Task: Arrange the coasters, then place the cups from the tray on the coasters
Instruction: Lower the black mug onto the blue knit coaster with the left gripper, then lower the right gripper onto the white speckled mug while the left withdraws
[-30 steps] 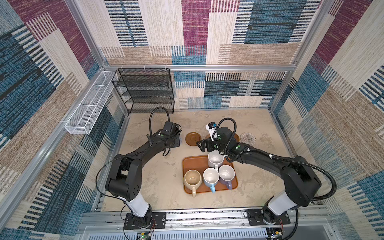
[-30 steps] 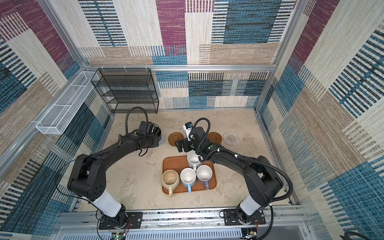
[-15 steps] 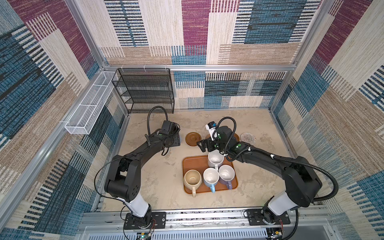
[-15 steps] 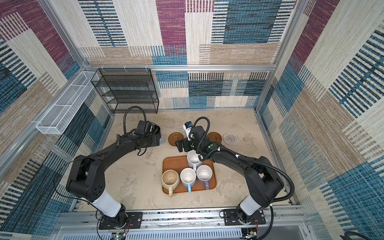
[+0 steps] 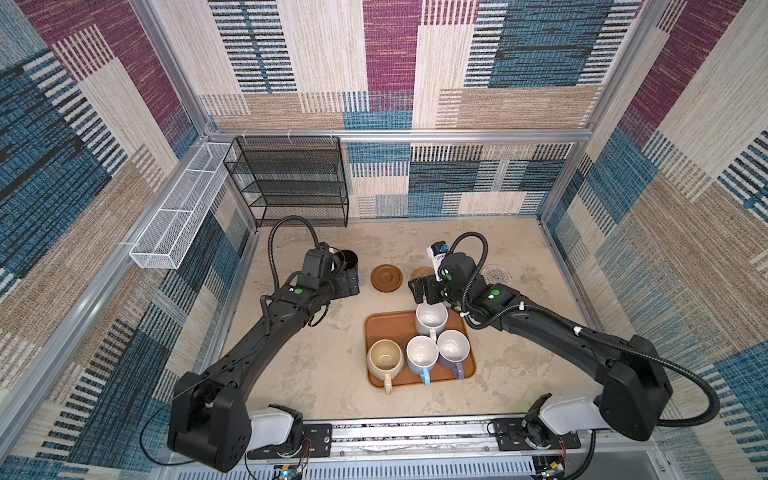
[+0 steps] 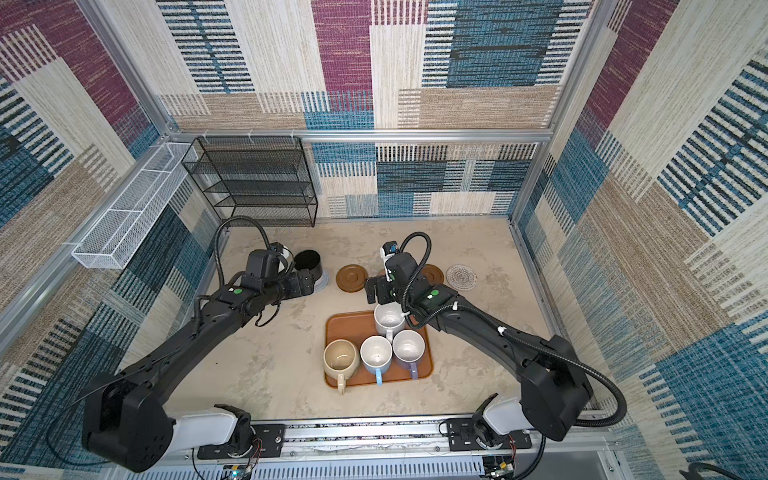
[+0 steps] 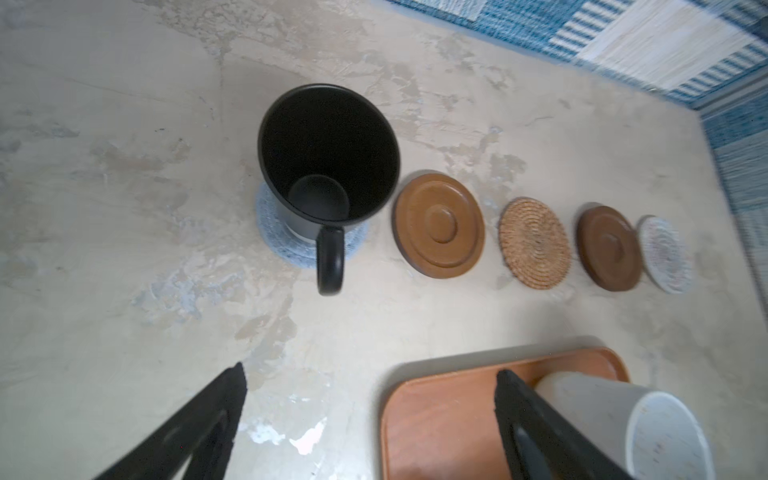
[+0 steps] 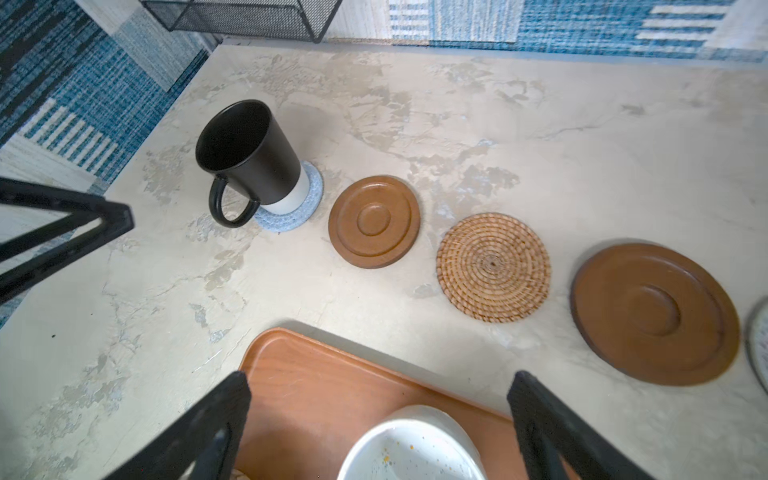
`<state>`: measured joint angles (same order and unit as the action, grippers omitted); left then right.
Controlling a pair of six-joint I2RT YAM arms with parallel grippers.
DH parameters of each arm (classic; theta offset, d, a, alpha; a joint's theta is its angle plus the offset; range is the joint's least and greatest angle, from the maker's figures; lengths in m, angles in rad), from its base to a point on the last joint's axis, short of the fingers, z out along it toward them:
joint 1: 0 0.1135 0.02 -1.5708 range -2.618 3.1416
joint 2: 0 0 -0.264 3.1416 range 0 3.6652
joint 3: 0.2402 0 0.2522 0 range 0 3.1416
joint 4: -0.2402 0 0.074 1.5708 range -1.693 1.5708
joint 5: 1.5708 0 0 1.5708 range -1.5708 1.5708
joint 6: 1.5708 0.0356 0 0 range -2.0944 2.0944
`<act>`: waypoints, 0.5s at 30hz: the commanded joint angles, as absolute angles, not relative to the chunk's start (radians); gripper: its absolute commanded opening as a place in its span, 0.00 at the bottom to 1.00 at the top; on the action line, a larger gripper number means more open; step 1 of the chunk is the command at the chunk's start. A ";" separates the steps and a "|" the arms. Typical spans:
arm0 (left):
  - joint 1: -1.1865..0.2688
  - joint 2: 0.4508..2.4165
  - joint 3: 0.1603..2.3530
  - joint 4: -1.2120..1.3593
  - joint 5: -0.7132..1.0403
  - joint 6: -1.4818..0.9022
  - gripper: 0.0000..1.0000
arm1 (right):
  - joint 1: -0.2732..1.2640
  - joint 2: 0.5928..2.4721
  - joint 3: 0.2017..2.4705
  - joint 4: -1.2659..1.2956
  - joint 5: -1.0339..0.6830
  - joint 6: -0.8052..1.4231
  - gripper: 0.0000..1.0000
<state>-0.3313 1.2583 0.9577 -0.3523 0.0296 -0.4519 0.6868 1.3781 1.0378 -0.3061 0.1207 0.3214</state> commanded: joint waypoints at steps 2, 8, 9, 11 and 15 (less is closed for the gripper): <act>-0.357 1.142 0.913 -0.295 0.210 -0.506 0.96 | 0.689 1.311 1.022 -0.436 0.198 0.378 0.97; -0.406 1.004 0.842 -0.253 0.361 -0.536 0.96 | 0.689 1.249 0.984 -0.509 0.158 0.386 0.93; -0.411 0.994 0.826 -0.230 0.407 -0.542 0.96 | 0.690 1.244 0.974 -0.520 0.150 0.387 0.92; -0.419 0.983 0.797 -0.186 0.496 -0.562 0.98 | 0.693 1.236 0.958 -0.533 0.144 0.394 0.92; -0.464 0.962 0.747 -0.110 0.532 -0.608 0.99 | 0.698 1.233 0.916 -0.543 0.104 0.398 0.83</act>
<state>-0.4416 0.9741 0.7666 -0.2058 0.4469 -0.5579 0.6945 1.2392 0.9340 -0.5220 0.1390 0.3782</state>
